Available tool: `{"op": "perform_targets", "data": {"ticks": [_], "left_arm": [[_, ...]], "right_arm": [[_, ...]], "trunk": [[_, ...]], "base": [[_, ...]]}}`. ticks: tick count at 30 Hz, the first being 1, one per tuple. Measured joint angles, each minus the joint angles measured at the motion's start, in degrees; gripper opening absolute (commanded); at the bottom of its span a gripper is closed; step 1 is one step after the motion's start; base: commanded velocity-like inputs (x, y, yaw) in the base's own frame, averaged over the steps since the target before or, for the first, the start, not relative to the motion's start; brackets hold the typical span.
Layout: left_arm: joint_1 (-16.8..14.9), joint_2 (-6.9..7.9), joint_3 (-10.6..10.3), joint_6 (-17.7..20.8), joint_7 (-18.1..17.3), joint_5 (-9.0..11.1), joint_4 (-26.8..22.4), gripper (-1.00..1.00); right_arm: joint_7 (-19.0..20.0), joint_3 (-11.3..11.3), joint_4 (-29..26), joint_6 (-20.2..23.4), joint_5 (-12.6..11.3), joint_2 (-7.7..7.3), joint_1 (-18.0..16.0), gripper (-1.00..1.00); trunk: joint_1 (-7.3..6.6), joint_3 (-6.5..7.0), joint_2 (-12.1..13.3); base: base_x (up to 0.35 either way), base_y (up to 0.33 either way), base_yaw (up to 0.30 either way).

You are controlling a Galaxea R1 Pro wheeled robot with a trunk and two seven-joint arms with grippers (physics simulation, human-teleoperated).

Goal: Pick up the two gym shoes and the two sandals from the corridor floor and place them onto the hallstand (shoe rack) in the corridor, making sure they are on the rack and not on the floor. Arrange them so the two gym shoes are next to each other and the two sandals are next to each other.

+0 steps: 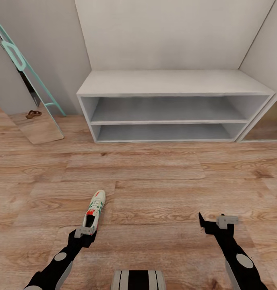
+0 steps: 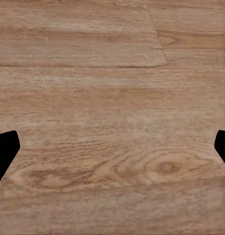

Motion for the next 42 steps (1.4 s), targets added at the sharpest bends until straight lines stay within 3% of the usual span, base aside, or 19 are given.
{"op": "perform_targets", "data": {"ticks": [4,10,13,32,42], "left_arm": [[0.0,0.00,0.0,0.0,0.0,0.0,-0.1,1.00],[0.0,0.00,0.0,0.0,0.0,0.0,-0.1,1.00],[0.0,0.04,0.0,0.0,0.0,0.0,-0.2,1.00],[0.0,0.09,0.1,0.0,0.1,0.1,0.0,1.00],[0.0,0.05,0.1,-0.1,0.1,0.1,0.0,1.00]], "right_arm": [[-0.1,0.0,-6.3,6.2,0.0,-0.03,-1.4,1.00],[0.0,0.0,-9.0,12.0,0.0,-0.03,-4.4,1.00],[0.0,0.0,-9.1,12.6,0.0,0.01,-4.8,1.00],[0.1,0.3,-8.8,13.3,-0.1,0.50,-5.2,1.00],[0.1,0.3,-8.7,13.3,-0.1,0.57,-5.1,1.00]], "trunk": [[0.00,0.00,0.0],[0.00,0.00,0.0],[0.00,0.00,0.0],[0.49,-4.21,-0.3],[0.49,-4.21,-0.3]], "base": [[0.000,0.000,0.000],[0.000,0.000,0.000],[0.000,0.000,0.000],[0.000,0.000,0.000],[0.000,0.000,0.000]]}}
